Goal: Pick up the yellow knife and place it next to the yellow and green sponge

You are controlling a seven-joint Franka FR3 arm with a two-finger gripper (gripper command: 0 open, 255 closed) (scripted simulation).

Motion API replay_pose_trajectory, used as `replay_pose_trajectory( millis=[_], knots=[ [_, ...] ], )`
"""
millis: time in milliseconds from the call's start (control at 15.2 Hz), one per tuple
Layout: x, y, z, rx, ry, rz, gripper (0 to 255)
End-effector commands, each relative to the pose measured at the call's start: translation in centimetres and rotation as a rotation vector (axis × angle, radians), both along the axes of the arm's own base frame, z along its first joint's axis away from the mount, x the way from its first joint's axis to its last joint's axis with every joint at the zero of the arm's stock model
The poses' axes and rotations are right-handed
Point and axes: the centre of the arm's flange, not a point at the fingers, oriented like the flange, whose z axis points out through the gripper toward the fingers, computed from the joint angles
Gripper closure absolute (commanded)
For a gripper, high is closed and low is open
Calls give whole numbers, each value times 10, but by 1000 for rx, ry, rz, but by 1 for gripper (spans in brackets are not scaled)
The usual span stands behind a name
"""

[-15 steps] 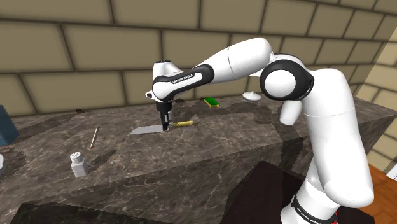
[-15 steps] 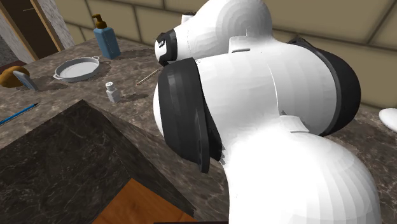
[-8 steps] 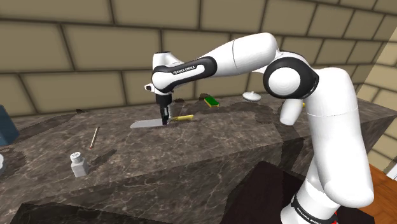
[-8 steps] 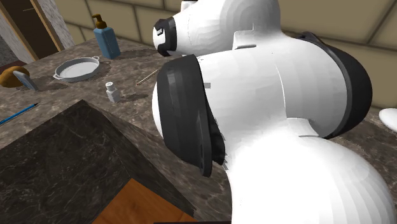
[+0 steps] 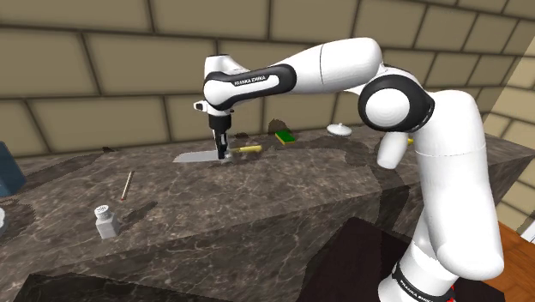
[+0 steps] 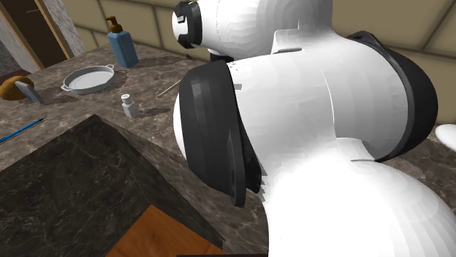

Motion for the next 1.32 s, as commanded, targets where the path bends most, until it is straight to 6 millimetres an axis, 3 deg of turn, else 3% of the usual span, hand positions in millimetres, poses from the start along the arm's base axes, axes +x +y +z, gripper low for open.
replay_pose_trajectory(
  millis=[0,66,1254],
  knots=[
    [0,0,10,0,1,0,255],
    [0,0,12,0,1,0,255],
    [-37,-235,13,0,1,0,255]
  ],
)
